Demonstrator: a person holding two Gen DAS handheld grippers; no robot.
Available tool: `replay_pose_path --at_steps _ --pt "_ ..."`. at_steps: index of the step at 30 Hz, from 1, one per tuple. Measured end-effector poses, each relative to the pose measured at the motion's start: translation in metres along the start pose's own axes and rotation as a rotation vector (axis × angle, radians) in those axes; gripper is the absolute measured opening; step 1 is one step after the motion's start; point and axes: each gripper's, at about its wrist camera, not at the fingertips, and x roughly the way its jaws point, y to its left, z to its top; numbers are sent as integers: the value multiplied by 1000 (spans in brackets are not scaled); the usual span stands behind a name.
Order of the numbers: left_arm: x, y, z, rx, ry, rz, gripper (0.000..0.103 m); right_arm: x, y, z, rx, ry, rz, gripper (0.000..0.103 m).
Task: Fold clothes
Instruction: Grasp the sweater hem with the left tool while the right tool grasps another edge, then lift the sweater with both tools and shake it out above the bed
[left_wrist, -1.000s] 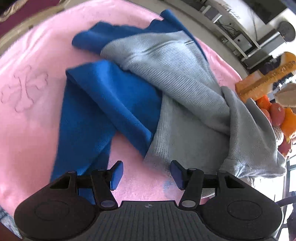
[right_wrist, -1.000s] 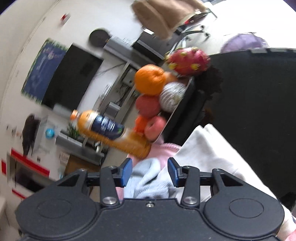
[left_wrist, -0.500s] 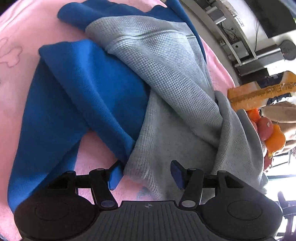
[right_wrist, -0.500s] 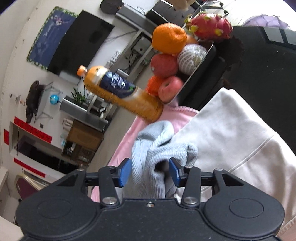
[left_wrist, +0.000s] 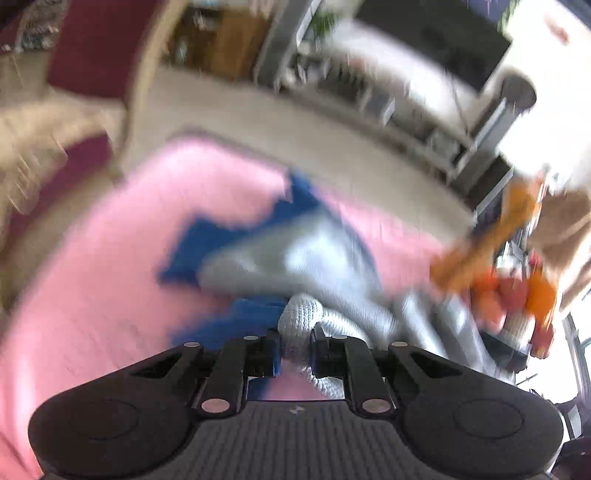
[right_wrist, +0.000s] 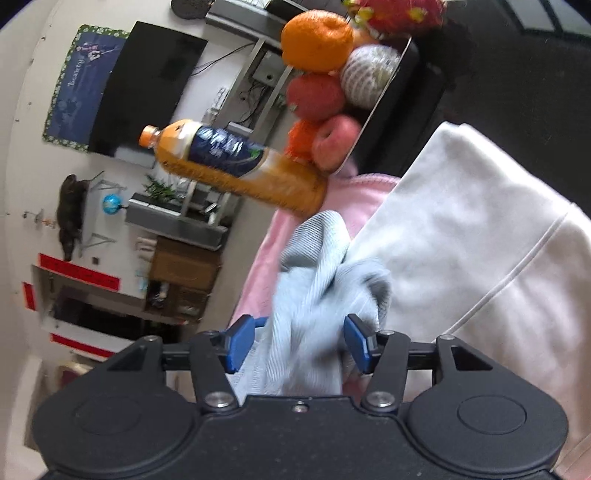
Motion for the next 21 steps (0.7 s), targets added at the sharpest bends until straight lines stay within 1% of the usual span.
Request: replay_pose_path --at_steps 2,4,6,8,9,11,13,14,15,16,17,19,21 --pt "-31 18 18 8 -61 29 13 1 4 -8 9 35 29 56" --pt "-55 35 28 29 -110 84 13 5 10 -22 24 83 74 63" --pt "-66 55 26 41 -127 141 13 11 16 -39 30 136 115 65" --pt "-55 75 13 46 -94 200 13 20 24 -56 -21 166 79 65" --pt "-43 85 3 40 -66 220 13 24 27 -64 -45 178 56 66" --pt "-24 115 -19 4 -21 253 13 31 30 -79 -87 199 5 66" --pt "-9 140 -35 -42 0 285 13 35 26 -92 -99 203 -67 65" --pt "-8 152 -40 -65 7 280 13 37 23 -97 -105 202 -102 64" --pt "-9 163 -45 -86 13 269 13 38 21 -103 -113 192 -137 60" --pt "-10 172 -48 -102 19 260 14 37 18 -109 -129 179 -173 51" --pt "-9 178 -50 -115 22 244 14 38 15 -113 -144 169 -208 48" --pt "-11 186 -47 -133 22 214 14 42 11 -119 -160 170 -253 45" --pt "-12 188 -46 -142 17 192 14 48 8 -121 -159 173 -269 45"
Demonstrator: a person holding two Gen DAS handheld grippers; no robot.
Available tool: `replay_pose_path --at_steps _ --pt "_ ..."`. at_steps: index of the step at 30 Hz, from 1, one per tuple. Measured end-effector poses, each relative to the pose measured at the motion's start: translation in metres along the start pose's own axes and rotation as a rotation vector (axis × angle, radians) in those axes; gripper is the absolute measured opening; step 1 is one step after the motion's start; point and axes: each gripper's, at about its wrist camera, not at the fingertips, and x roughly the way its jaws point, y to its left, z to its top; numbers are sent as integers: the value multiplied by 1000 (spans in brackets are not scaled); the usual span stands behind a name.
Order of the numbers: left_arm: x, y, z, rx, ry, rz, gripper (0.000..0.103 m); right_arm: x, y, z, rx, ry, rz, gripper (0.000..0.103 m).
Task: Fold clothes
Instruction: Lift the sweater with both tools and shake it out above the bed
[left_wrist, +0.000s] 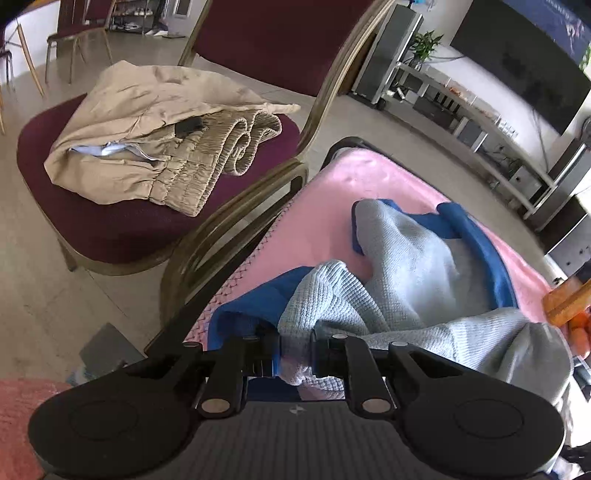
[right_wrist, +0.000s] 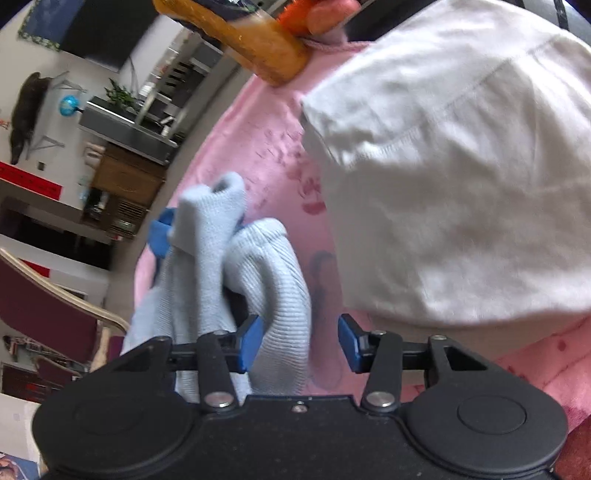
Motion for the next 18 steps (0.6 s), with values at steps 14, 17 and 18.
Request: replay_pose_path --at_steps 14,17,18 --pt "21 25 -5 -87 54 -75 14 31 -7 7 190 -10 261 9" --pt "24 27 -5 -98 64 -80 14 23 -1 4 149 -25 329 10" --pt "25 27 -5 -97 66 -79 14 24 2 3 132 -24 319 9"
